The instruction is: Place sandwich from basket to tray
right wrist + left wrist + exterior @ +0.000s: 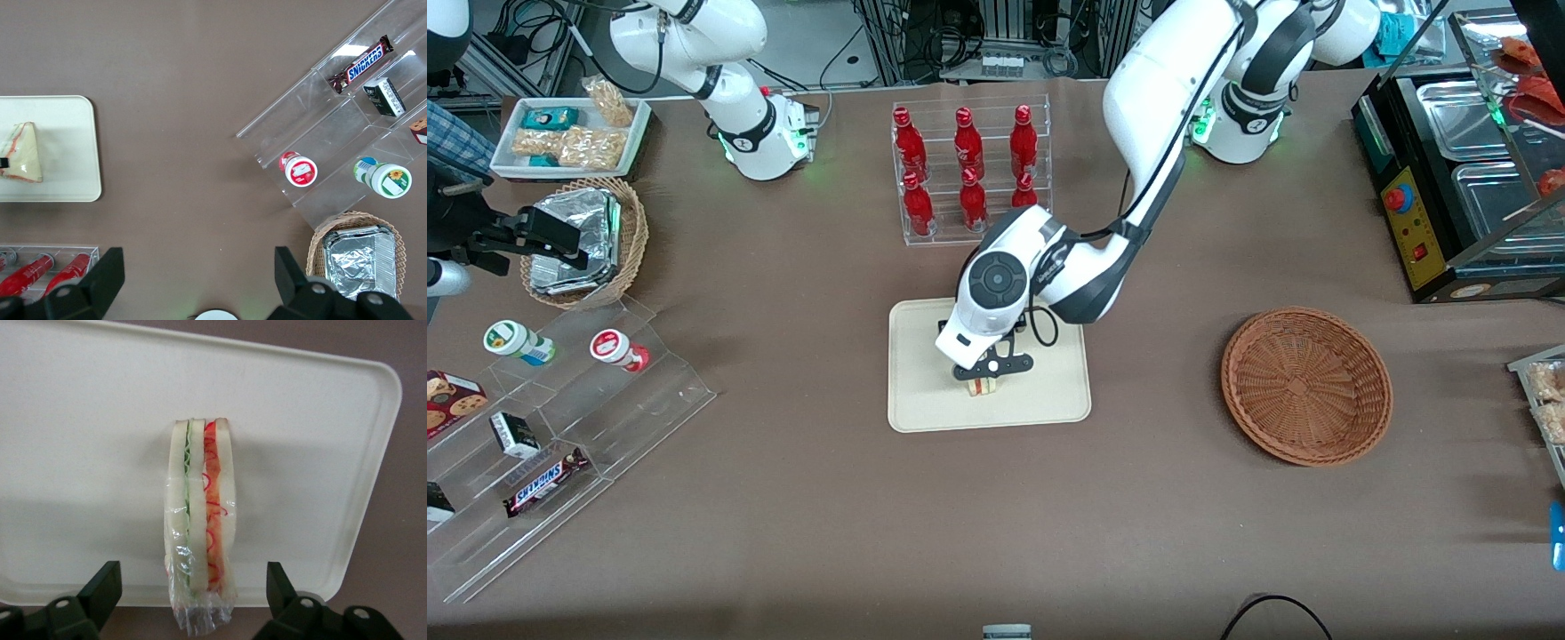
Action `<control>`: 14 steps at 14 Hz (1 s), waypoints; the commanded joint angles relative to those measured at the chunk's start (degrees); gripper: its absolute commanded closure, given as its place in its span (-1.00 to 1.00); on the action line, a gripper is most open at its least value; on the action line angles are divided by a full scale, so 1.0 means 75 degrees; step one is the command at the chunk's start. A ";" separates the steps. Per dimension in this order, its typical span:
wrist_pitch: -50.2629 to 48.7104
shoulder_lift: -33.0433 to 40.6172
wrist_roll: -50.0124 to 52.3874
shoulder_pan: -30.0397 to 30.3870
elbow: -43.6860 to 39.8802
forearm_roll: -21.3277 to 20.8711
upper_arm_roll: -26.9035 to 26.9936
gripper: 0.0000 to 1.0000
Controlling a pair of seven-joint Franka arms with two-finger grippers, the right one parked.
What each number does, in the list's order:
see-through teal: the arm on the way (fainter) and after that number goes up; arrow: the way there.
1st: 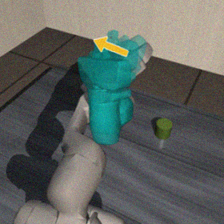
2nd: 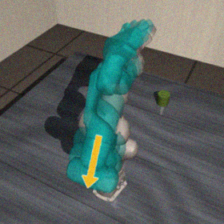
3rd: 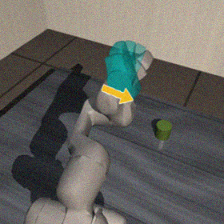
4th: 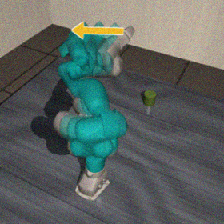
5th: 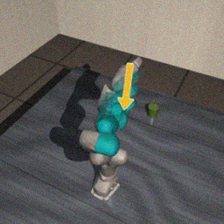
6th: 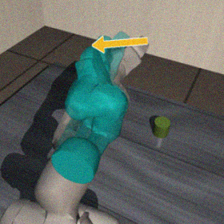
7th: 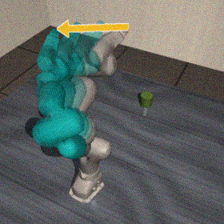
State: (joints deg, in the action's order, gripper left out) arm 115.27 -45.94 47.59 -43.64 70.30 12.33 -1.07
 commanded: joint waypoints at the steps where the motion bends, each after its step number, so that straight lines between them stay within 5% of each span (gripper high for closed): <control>1: -0.0439 0.0837 -0.0763 0.0240 0.0608 -0.0144 0.0072 -1.00; 5: -0.1420 0.1904 -0.0626 0.0264 0.1348 -0.0156 0.1288 -1.00; 10: -0.1553 0.3157 -0.2778 0.0276 0.2881 -0.0144 0.2577 -1.00; 14: -0.1774 0.3792 -0.3239 0.0252 0.3387 -0.0191 0.3094 -1.00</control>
State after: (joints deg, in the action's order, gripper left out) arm 103.09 -21.50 24.30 -40.69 92.16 11.76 20.56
